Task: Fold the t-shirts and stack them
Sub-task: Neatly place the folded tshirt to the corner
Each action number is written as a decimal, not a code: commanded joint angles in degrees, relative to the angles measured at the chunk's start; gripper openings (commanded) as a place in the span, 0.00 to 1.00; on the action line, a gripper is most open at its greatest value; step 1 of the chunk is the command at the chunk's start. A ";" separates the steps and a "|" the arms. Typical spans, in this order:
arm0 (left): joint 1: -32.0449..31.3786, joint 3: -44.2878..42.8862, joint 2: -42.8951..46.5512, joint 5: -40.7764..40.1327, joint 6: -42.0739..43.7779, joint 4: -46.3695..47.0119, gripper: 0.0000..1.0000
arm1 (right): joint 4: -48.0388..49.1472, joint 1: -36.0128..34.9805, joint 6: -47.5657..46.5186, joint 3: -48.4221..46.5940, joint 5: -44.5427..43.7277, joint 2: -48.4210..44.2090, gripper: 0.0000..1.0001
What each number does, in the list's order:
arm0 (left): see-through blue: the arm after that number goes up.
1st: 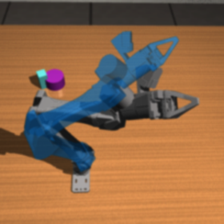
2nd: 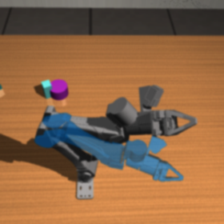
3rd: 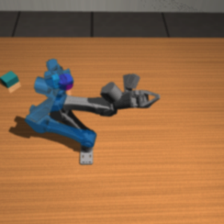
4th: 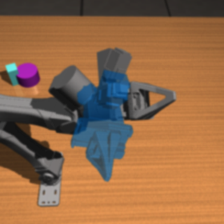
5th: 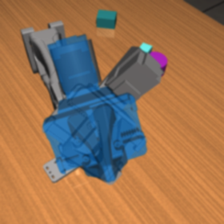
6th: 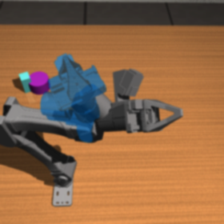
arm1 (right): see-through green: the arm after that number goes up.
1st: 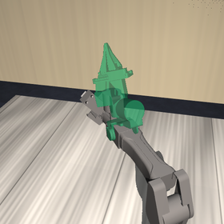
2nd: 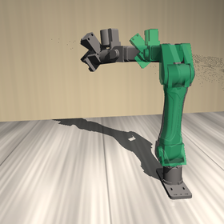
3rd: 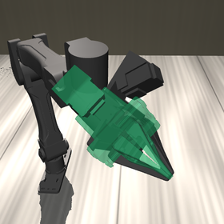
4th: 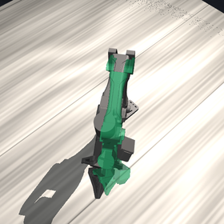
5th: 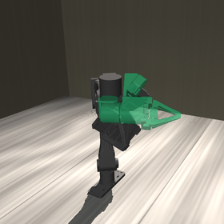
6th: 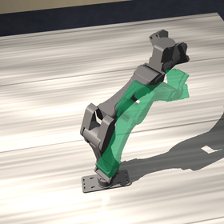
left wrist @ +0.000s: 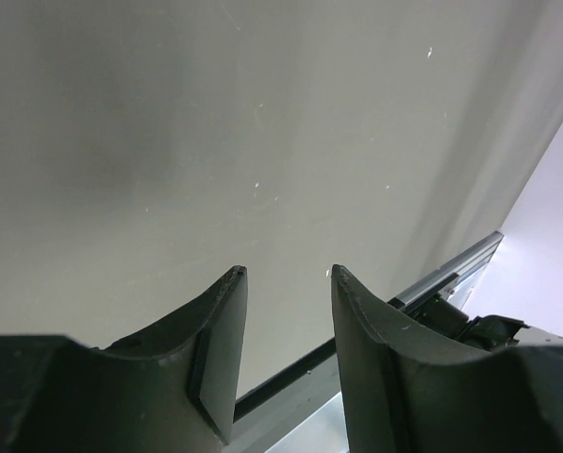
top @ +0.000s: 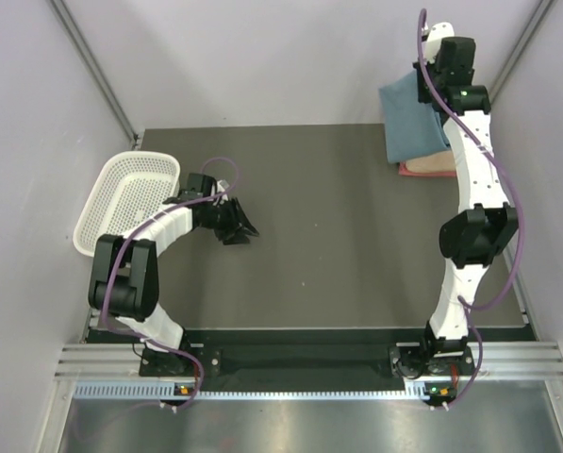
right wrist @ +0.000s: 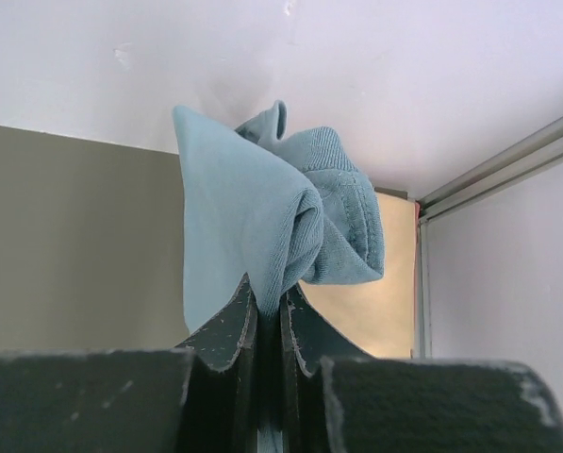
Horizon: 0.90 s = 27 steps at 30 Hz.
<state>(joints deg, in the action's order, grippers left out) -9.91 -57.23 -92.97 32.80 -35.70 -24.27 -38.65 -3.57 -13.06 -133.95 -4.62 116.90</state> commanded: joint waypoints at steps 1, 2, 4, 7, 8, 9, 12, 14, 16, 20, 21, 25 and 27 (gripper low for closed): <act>0.07 -0.42 -0.98 1.48 -0.59 3.09 0.45 | 3.41 0.41 -1.00 -2.63 -0.03 -2.20 0.00; 0.07 -0.68 -1.07 1.48 -0.60 3.18 0.45 | 3.41 0.58 -1.18 -2.72 -0.12 -2.47 0.00; 0.07 -0.95 -1.07 1.57 -0.68 3.27 0.45 | 3.23 0.85 -1.62 -2.81 -0.39 -2.56 0.00; -0.02 -1.21 -1.34 1.74 -0.86 3.27 0.45 | 2.97 1.64 -1.88 -2.89 -0.30 -2.47 0.00; -0.02 -1.21 -1.25 1.74 -0.86 3.27 0.45 | 2.80 1.73 -2.06 -2.81 -0.30 -2.21 0.00; -0.02 -1.21 -1.25 1.83 -0.95 3.18 0.45 | 2.71 1.64 -2.32 -2.72 -0.21 -2.12 0.00; -0.19 -1.13 -1.60 1.83 -0.95 3.27 0.45 | 3.84 1.81 -3.02 -1.67 0.05 -1.94 0.00; -0.20 -1.13 -1.86 1.83 -0.95 3.27 0.45 | 4.20 1.82 -3.63 -1.66 -0.21 -1.33 0.00; -0.28 -1.13 -1.95 1.92 -1.03 3.35 0.45 | 4.29 2.25 -3.99 -2.01 -0.47 -0.80 0.00; -0.37 -1.56 -2.91 2.18 -1.12 3.36 0.45 | 4.38 2.96 -4.34 -2.02 0.49 0.34 0.00; -0.37 -1.74 -3.01 2.18 -1.21 3.44 0.45 | 4.29 2.96 -4.34 -2.02 0.40 0.52 0.00; -0.37 -3.06 -3.80 2.45 -1.30 3.27 0.45 | 4.38 3.14 -4.34 -2.02 0.84 1.31 0.00; -0.37 -3.94 -4.41 2.62 -1.12 2.92 0.45 | 4.64 3.13 -4.17 -2.02 1.37 1.84 0.00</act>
<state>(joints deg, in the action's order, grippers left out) -10.13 -58.13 -97.08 33.69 -36.95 -23.11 -38.98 -0.93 -16.49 -133.95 -4.36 118.85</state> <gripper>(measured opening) 0.454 0.049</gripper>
